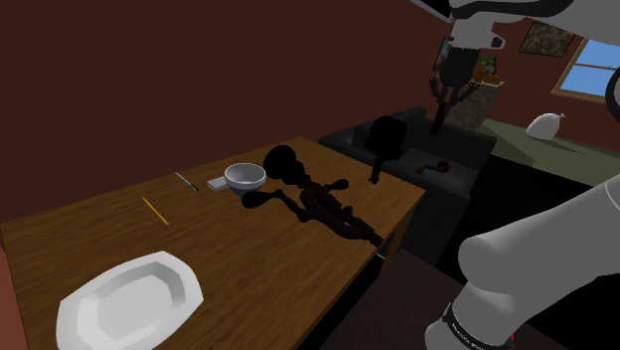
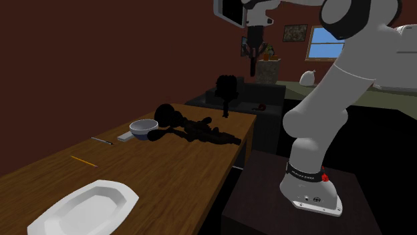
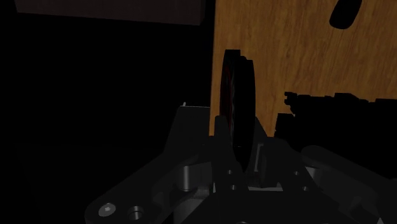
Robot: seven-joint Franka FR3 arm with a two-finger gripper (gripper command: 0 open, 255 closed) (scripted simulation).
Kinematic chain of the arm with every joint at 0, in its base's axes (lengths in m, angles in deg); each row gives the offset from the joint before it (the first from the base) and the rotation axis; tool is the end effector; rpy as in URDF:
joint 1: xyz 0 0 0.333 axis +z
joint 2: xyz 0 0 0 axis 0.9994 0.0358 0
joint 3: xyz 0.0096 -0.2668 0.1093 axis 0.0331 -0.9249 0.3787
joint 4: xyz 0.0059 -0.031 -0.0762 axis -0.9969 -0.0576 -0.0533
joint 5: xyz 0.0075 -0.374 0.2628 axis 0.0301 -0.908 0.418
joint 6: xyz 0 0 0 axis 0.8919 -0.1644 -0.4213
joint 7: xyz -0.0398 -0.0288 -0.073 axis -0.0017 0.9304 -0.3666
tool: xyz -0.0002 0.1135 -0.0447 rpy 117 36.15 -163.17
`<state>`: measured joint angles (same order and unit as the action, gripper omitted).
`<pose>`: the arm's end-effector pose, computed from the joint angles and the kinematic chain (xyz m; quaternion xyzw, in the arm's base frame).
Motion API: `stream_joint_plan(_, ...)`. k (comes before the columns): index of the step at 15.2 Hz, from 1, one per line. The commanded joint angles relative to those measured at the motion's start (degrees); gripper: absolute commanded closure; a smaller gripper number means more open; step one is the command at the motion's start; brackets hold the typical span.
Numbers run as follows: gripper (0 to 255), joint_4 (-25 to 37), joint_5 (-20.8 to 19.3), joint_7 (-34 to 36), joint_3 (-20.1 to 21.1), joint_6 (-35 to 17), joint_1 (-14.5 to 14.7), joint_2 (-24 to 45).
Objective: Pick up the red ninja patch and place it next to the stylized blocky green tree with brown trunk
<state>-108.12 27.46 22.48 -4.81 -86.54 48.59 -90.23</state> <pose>0.3638 -0.3284 0.6442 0.7228 -0.6906 -0.0010 0.0257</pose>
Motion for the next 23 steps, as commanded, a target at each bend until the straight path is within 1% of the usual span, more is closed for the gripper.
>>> stream_joint_plan(1, 255, -2.15, 0.01, 0.14, 0.02, -1.59, 0.02, -0.59)
stream_joint_plan(12, 255, -12.85, -0.09, 0.57, -0.09, -9.95, 0.00, -2.92)
stream_joint_plan(23, 255, -22.08, -0.24, 0.97, -0.23, -18.31, -0.04, -3.78)
